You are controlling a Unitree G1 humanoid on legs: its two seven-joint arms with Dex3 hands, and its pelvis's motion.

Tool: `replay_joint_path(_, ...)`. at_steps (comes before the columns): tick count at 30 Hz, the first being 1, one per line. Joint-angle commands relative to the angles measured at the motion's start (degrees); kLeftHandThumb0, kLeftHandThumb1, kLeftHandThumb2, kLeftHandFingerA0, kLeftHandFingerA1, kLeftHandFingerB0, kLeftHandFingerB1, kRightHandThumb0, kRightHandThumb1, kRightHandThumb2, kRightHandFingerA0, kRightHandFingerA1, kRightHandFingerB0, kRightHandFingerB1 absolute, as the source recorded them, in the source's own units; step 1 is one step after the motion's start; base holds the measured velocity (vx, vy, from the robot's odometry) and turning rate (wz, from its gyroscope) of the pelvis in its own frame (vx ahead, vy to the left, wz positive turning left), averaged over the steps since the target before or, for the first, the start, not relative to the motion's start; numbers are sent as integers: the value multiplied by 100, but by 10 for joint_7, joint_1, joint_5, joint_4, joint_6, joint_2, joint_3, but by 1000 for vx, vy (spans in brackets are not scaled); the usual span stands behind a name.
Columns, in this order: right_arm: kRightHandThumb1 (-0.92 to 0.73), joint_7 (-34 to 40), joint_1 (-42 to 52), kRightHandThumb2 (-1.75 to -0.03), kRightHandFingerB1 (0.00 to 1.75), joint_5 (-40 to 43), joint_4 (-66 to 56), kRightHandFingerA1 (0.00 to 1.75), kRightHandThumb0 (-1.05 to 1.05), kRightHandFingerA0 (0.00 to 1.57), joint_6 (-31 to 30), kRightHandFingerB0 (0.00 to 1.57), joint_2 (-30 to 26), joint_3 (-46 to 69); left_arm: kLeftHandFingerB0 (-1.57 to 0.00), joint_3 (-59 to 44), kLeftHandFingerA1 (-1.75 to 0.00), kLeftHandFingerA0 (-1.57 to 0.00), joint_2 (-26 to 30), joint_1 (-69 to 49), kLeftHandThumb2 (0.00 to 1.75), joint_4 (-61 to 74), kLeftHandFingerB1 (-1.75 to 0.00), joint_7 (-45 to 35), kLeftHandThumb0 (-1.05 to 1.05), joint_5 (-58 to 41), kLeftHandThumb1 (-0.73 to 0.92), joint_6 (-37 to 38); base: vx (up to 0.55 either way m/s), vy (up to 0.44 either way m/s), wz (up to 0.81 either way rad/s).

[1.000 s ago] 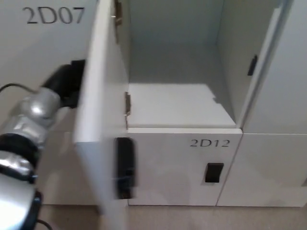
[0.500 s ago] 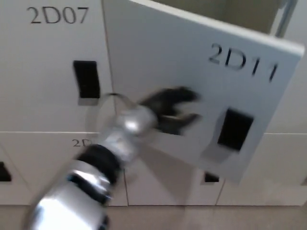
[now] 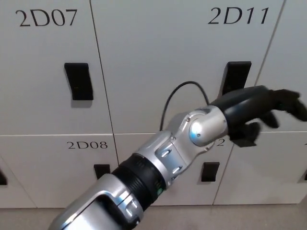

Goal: The robot uses its left hand to push the door of an open cabinet towards the right and closes it

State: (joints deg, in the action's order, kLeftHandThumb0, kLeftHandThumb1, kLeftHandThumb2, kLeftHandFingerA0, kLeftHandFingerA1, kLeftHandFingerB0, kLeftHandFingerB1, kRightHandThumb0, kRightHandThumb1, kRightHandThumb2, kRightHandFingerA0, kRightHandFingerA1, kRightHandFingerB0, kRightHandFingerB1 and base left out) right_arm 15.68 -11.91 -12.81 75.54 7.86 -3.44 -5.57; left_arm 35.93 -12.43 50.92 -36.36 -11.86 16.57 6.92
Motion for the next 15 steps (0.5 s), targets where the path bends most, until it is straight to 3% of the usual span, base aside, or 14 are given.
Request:
replay_joint_path(1,-70,-1,-2,-61,40,14,-5,43,-38,60,12,54,-10,20,-28,80,-33,-31,146,-126,65,505,-31,-205,-17,-67,87,-50,0,0,0)
replay_joint_path(2,-70,-2,-2,-61,40,14,-5,43,-38,60,13,54,-11,20,-9,49,-41,-9,205,-193,106,524,-42,-205,-22,-75,64,-36,0,0,0)
replay_joint_path(5,-70,-3,-1,-61,40,15,-5,43,-38,60,15,54,-13,21,-15,-31,-44,-14,330,-370,101,556,-44,-183,-26,-79,56,5,0,0,0)
replay_joint_path(7,-70,-5,2,-61,40,14,-5,43,-38,60,16,54,-15,20,-19,-50,-45,-18,351,-420,99,564,-46,-175,-27,-88,52,11,0,0,0)
replay_joint_path(8,-70,4,-18,-111,73,-58,11,70,-82,57,-78,51,-13,-52,-24,-74,-31,-28,372,-466,71,556,-29,-166,-75,-93,91,31,0,0,0)
replay_joint_path(9,-70,10,-33,-111,73,-111,23,70,-82,57,-148,51,-11,-106,-24,-91,-31,-28,386,-499,71,551,-29,-159,-75,-97,91,45,0,0,0)
replay_joint_path(10,-70,-2,-13,-61,40,-53,8,40,-39,54,-61,55,-8,-49,-25,-132,-33,-29,419,-570,72,527,-30,-137,-73,-91,91,95,0,0,0)
replay_joint_path(11,-70,-9,2,-61,40,-5,-4,40,-39,54,6,55,-8,-3,-25,-144,-33,-29,430,-590,72,523,-30,-129,-73,-89,91,108,0,0,0)
replay_joint_path(15,-70,-9,5,-61,41,-3,-3,41,-39,57,20,57,-12,-1,-27,-228,-32,-32,487,-681,71,388,-30,-76,-77,-72,92,204,0,0,0)
